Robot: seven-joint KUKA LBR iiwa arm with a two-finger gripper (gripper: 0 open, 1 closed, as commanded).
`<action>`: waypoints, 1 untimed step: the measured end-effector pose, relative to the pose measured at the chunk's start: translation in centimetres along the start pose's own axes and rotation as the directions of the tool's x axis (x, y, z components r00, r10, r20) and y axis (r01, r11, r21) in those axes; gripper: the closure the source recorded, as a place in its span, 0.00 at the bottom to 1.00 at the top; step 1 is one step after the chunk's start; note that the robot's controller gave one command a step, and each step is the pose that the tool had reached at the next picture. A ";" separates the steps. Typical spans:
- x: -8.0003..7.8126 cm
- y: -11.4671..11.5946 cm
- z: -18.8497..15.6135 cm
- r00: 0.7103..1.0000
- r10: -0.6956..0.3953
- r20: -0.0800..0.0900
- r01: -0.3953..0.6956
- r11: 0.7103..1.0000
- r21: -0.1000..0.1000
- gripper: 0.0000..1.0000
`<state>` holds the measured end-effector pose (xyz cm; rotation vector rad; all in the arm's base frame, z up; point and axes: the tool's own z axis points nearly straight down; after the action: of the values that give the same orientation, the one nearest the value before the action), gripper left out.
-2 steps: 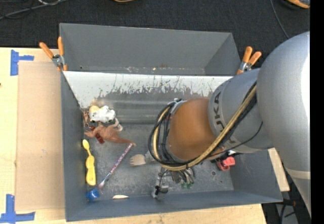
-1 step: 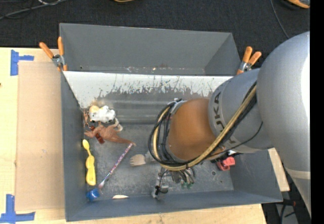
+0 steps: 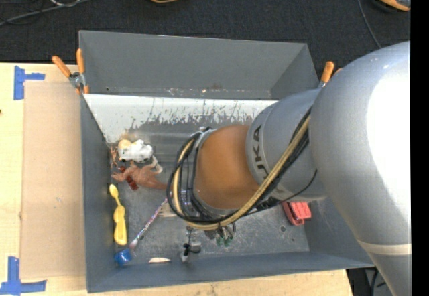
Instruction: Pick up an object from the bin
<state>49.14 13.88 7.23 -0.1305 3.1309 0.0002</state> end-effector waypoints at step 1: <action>-2.9 0.5 -2.5 0.995 -0.100 0.001 0.100 0.995 -0.006 0.00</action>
Offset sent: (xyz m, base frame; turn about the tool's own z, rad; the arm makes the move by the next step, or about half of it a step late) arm 0.0900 0.0803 0.0356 -0.1277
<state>52.00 14.59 9.70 -0.2870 3.1196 0.0087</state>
